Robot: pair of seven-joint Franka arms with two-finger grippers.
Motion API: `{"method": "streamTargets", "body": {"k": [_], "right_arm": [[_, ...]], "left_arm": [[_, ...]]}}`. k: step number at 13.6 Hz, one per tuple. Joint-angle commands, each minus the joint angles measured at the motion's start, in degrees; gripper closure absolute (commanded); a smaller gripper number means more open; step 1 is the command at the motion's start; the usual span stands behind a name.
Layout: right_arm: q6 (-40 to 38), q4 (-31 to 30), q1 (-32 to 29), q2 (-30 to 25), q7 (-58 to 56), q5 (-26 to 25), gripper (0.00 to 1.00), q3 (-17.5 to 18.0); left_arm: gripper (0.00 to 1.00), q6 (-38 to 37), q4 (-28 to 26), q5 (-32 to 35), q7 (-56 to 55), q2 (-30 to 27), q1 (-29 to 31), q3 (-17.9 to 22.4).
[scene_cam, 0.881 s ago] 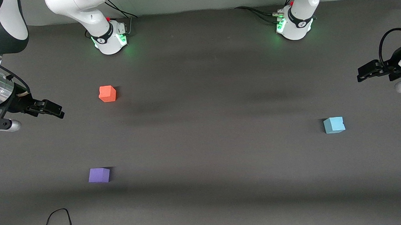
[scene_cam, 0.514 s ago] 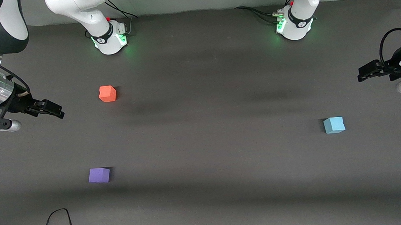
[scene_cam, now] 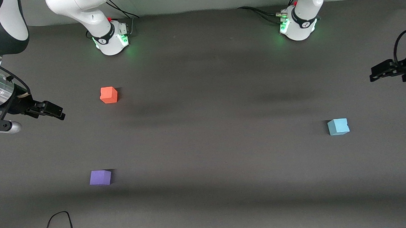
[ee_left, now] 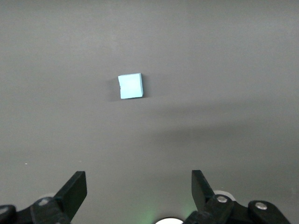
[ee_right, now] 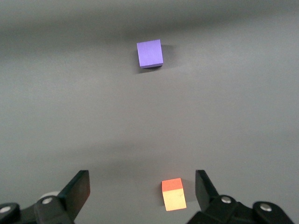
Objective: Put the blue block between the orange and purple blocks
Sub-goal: 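Move the left gripper down over the light-blue block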
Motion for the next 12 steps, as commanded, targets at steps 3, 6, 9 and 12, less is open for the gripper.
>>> {"method": "streamTargets", "body": {"k": [3, 6, 9, 12], "right_arm": [[-0.59, 1.06, -0.19, 0.58, -1.50, 1.01, 0.00, -0.21], [-0.59, 1.06, -0.19, 0.50, -1.50, 1.01, 0.00, -0.21], [-0.59, 0.88, -0.19, 0.50, -1.50, 1.01, 0.00, -0.29], [-0.59, 0.79, -0.27, 0.50, -1.50, 1.01, 0.00, -0.38]], "left_arm": [[0.00, 7.65, -6.60, 1.91, 3.03, -0.67, 1.61, 0.10], [0.00, 20.37, -16.87, 2.00, 2.94, -0.41, 1.79, 0.10], [0.00, 35.58, -26.90, 2.00, 2.94, 2.21, 3.10, 0.10], [0.00, 45.79, -30.27, 2.00, 2.94, 7.83, 3.10, 0.10]]}}
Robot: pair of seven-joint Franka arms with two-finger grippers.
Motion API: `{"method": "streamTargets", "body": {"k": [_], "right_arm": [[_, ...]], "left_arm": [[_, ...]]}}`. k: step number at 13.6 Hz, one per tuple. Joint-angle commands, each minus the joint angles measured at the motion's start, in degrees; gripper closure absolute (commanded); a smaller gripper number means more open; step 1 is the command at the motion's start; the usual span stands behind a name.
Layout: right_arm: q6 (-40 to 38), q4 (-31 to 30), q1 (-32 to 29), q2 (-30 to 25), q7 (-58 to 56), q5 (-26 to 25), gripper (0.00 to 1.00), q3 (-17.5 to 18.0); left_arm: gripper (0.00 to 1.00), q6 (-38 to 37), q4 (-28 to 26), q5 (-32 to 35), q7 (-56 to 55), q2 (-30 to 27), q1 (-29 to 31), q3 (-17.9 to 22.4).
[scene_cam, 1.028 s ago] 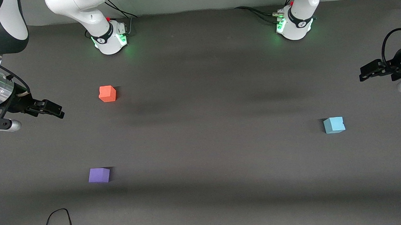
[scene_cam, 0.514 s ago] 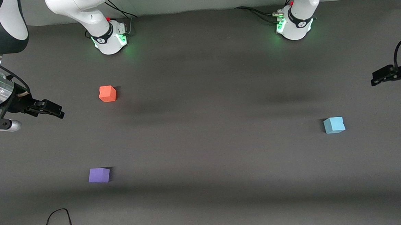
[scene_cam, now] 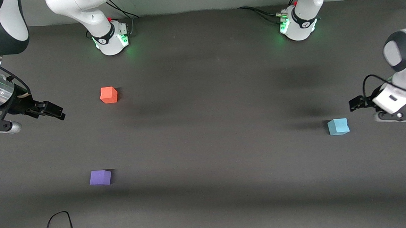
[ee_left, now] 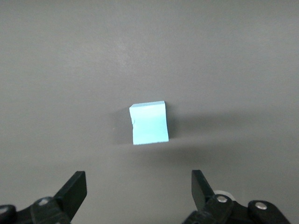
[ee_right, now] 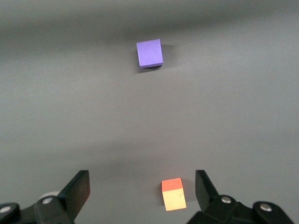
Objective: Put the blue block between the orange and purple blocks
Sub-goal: 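Move the left gripper down over the light-blue block, then close the left gripper on the light-blue block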
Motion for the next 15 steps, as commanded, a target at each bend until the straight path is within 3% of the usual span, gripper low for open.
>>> {"method": "streamTargets", "body": {"k": [1, 6, 12, 13, 15], "right_arm": [[-0.66, 0.82, -0.24, 0.42, -1.50, 1.01, 0.00, -0.35], [-0.66, 0.82, -0.24, 0.42, -1.50, 1.01, 0.00, -0.26], [-0.66, 0.82, -0.24, 0.42, -1.50, 1.01, 0.00, -0.26], [-0.66, 0.82, -0.24, 0.42, -1.50, 1.01, 0.00, -0.26], [-0.66, 0.82, -0.24, 0.42, -1.50, 1.01, 0.00, -0.26]], "left_arm": [[0.00, 7.30, -1.82, 0.60, 0.68, 4.27, 0.16, -0.13], [0.00, 18.64, -1.91, 0.60, -0.28, 12.63, 0.16, -0.13], [0.00, 22.62, -3.23, 0.51, -0.37, 16.59, 0.16, -0.22], [0.05, 22.62, -3.05, 0.25, -0.46, 16.77, 0.16, -0.22], [0.43, 22.36, -2.87, -0.10, -0.55, 16.86, 0.16, -0.13]]}}
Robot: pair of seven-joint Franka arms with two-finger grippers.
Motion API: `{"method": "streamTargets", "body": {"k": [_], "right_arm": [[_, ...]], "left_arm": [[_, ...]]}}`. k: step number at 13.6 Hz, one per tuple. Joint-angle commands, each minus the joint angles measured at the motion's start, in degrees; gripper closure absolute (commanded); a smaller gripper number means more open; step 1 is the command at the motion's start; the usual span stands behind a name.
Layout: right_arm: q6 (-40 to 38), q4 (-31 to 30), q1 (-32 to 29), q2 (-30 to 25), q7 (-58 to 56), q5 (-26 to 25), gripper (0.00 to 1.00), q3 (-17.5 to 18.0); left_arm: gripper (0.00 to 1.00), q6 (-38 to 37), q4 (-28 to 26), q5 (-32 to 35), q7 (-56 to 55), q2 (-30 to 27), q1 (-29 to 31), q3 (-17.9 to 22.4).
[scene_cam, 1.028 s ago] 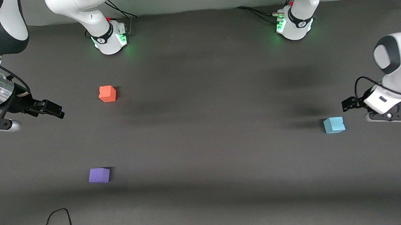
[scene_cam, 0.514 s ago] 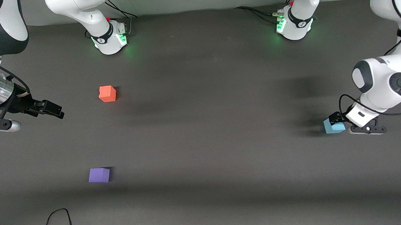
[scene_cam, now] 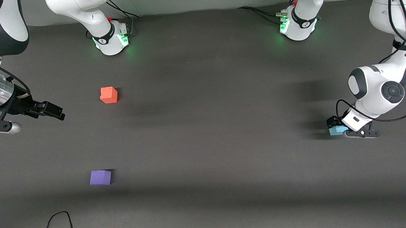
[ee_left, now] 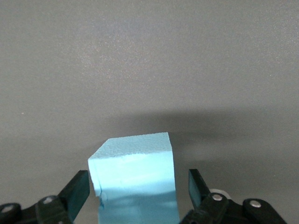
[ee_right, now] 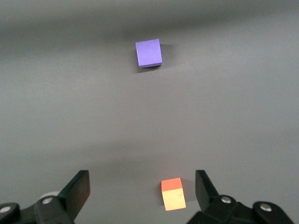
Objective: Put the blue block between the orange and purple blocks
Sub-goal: 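Close the left gripper on the light-blue block, then lift and carry the blue block with the left gripper to the table middle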
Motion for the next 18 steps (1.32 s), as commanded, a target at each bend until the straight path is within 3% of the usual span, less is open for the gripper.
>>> {"method": "streamTargets", "body": {"k": [1, 6, 11, 14, 18], "right_arm": [[-0.64, 0.85, -0.23, 0.37, -1.50, 1.01, 0.00, -0.25], [-0.64, 0.85, -0.23, 0.37, -1.50, 1.01, 0.00, -0.16], [-0.55, 0.85, -0.23, 0.46, -1.50, 1.01, 0.00, -0.16], [-0.64, 0.85, -0.23, 0.37, -1.50, 1.01, 0.00, -0.16], [-0.64, 0.85, -0.23, 0.46, -1.50, 1.01, 0.00, -0.25]], "left_arm": [[0.52, 0.31, -0.17, -0.05, -0.49, -0.32, 0.14, -0.08], [0.55, -2.92, 1.93, -0.05, -0.14, -1.72, 0.23, -0.08], [0.55, -28.82, 13.35, -0.05, -5.04, -8.30, -1.52, -1.22], [0.55, -37.47, 16.96, -0.14, -17.07, -11.30, -9.32, -3.59], [0.55, -38.19, 22.05, -0.23, -37.97, -8.77, -25.13, -4.04]]}}
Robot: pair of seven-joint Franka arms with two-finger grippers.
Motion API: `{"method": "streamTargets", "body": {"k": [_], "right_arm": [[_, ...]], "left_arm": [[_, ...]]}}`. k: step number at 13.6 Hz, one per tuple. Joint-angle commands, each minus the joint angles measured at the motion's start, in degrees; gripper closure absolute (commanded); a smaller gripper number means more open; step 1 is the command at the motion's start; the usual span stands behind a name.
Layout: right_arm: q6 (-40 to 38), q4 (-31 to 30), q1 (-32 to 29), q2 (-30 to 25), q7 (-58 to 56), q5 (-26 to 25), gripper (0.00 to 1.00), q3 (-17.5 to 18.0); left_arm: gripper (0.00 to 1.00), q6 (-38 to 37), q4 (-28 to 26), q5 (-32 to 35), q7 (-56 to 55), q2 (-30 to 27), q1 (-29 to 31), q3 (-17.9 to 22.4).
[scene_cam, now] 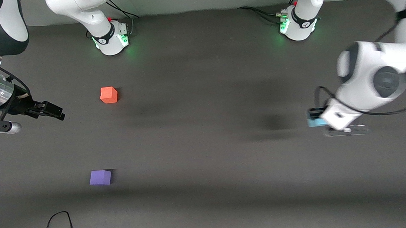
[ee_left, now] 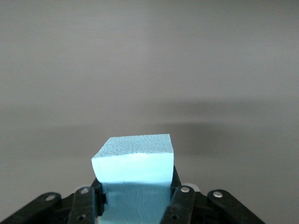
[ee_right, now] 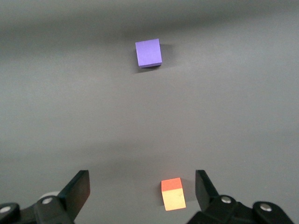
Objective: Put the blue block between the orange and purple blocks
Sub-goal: 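Lift and carry the blue block with the left gripper to the table middle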
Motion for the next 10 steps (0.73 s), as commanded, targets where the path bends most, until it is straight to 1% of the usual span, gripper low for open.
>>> {"method": "streamTargets", "body": {"k": [1, 3, 4, 6, 7, 8, 10], "right_arm": [[-0.63, 0.85, -0.21, 0.36, -1.50, 1.01, 0.00, -0.22], [-0.55, 0.85, -0.21, 0.36, -1.50, 1.01, 0.00, -0.22], [-0.55, 0.85, -0.21, 0.36, -1.50, 1.01, 0.00, -0.13], [-0.63, 0.85, -0.21, 0.36, -1.50, 1.01, 0.00, -0.13], [-0.63, 0.85, -0.21, 0.36, -1.50, 1.01, 0.00, -0.13], [-0.55, 0.85, -0.21, 0.36, -1.50, 1.01, 0.00, -0.13], [-0.55, 0.85, -0.21, 0.36, -1.50, 1.01, 0.00, -0.13]], "left_arm": [[0.55, -0.26, 6.14, 0.25, -15.21, 4.73, -11.80, 1.18], [0.55, 0.97, 13.25, 1.57, -26.12, 11.83, -20.32, 1.27], [0.55, 1.32, 17.11, 2.97, -30.78, 16.31, -24.19, 1.27], [0.54, 1.94, 25.02, 6.21, -39.83, 24.66, -30.18, 1.27], [0.54, 3.07, 28.28, 7.62, -42.92, 27.83, -32.73, 1.27], [0.54, 4.74, 29.44, 8.16, -44.87, 29.95, -34.59, 1.27], [0.53, 9.22, 29.37, 8.43, -45.76, 32.69, -37.06, 1.36]]}}
